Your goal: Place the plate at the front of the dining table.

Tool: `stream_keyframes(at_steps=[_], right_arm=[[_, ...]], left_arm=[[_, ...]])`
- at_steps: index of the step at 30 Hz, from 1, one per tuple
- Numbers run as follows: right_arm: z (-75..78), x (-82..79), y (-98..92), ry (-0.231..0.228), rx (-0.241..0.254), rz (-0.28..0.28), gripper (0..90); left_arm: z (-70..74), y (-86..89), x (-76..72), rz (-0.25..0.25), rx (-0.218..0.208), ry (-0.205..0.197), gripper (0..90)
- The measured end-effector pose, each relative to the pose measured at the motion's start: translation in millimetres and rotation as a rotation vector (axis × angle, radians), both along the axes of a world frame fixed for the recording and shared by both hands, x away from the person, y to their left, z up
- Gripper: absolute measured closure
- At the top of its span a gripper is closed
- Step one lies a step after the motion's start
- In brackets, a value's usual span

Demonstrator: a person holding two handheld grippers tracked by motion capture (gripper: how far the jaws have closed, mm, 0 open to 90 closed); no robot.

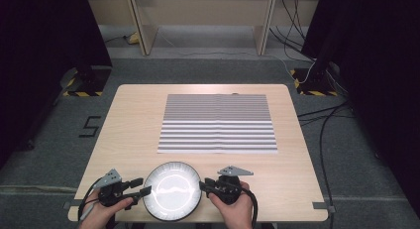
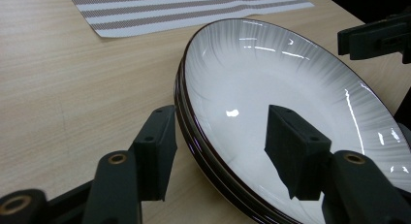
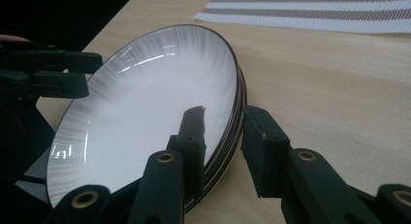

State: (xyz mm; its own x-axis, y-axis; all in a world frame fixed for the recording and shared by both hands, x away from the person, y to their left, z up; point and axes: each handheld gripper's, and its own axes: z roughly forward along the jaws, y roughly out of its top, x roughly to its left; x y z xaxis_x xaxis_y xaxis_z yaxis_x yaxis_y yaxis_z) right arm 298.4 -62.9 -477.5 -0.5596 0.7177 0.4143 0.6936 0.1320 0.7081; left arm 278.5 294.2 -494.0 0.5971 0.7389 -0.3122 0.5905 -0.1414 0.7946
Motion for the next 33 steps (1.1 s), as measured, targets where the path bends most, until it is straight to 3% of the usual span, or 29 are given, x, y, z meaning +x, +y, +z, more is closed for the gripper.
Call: stream_keyframes(at_steps=[9, 18, 20, 23, 29, 33], right_arm=[[-2.7, 1.2, 4.0, 0.097, -0.012, 0.003, 79.3], [1.0, 0.3, 8.0, 0.127, -0.028, -0.019, 83.3], [2.6, -0.3, 9.0, 0.121, -0.042, -0.021, 83.7], [2.5, -4.3, 11.8, 0.111, -0.054, -0.046, 83.6], [0.4, -6.1, 13.2, 0.135, -0.028, -0.08, 83.7], [0.8, -7.0, 14.8, 0.13, -0.037, -0.091, 84.0]], left_arm=[[-5.5, -3.8, -3.1, -0.002, 0.013, 0.04, 49.8], [-4.7, -1.5, -2.8, 0.027, 0.02, 0.072, 59.3], [-3.6, -3.6, -2.7, 0.028, 0.046, 0.066, 60.5], [0.8, -10.1, -4.9, 0.027, 0.124, 0.029, 60.7], [0.9, -6.1, -2.3, 0.036, 0.074, 0.066, 62.7], [1.7, -6.0, -1.3, 0.044, 0.07, 0.088, 63.1]])
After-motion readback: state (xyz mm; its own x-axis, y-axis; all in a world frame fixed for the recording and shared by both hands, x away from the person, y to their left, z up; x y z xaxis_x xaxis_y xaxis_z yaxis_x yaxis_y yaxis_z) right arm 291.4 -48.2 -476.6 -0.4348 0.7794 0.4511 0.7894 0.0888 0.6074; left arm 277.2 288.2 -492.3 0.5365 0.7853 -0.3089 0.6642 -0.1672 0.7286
